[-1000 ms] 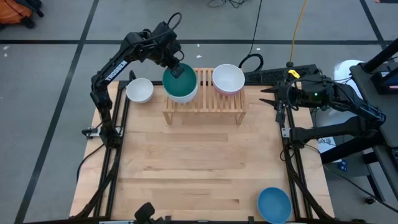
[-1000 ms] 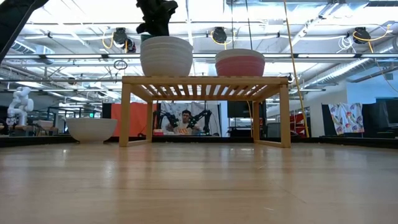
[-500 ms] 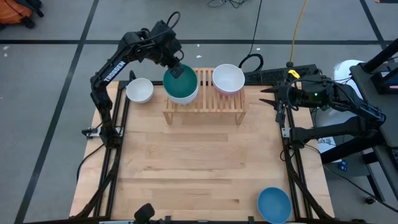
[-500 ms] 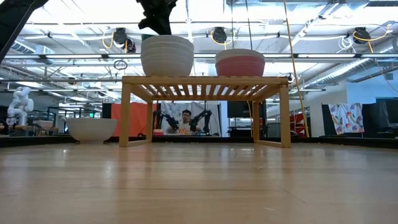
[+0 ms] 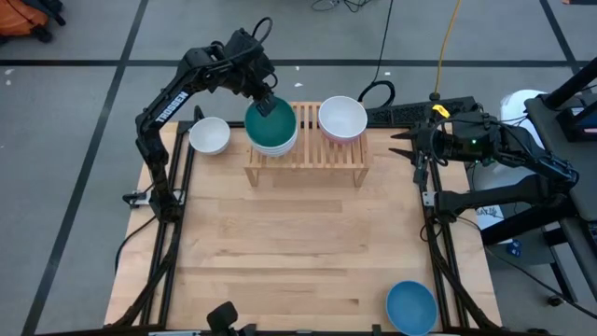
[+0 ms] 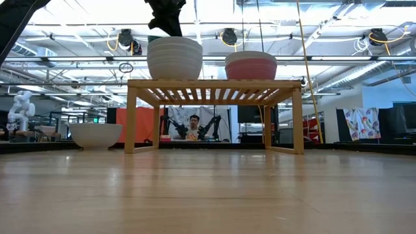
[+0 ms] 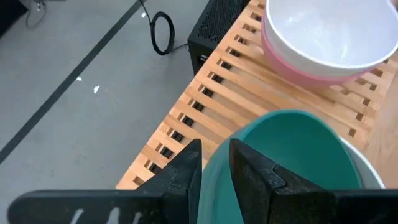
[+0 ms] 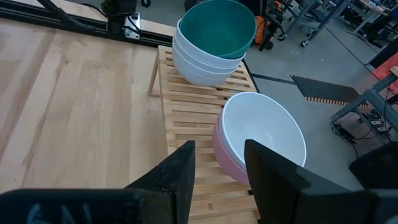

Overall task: Place and stack bowls onto a shelf
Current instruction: Stack the green bowl on top of the white bowl on the shelf

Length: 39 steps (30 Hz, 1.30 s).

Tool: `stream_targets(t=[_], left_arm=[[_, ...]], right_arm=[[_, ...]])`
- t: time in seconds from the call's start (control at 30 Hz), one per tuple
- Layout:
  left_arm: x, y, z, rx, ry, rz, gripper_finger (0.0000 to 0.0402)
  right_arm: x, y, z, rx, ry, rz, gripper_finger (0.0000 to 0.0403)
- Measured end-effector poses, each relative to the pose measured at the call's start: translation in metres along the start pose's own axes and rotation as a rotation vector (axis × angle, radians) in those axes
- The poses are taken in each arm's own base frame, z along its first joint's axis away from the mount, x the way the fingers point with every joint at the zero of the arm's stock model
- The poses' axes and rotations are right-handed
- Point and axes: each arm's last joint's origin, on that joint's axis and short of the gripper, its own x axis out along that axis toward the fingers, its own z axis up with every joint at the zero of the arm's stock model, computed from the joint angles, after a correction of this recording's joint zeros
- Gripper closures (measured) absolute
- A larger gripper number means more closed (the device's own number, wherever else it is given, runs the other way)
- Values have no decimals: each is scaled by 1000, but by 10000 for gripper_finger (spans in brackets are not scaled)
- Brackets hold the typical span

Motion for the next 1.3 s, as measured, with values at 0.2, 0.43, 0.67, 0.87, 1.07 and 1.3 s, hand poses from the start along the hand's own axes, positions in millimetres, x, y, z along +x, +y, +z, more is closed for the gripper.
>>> stream_targets(t=[0.2, 0.43, 0.67, 0.87, 1.07, 1.3], left_arm=[[0, 0, 3, -4, -36, 3, 314], [0, 1, 1, -16, -7, 2, 325], [0, 1, 0, -1, -5, 2, 391], [0, 1, 0, 0, -3, 2, 395], [0, 1, 0, 2, 0, 2, 395], [7, 0, -4, 41, 43, 0, 396]], right_arm=[[0, 0, 0, 0, 0, 0, 271], [0, 0, 0, 0, 0, 0, 271], [0, 0, 0, 0, 0, 0, 271], [0, 0, 0, 0, 0, 0, 271], [0, 0, 0, 0, 0, 0, 271], [0, 0, 0, 0, 0, 0, 271]])
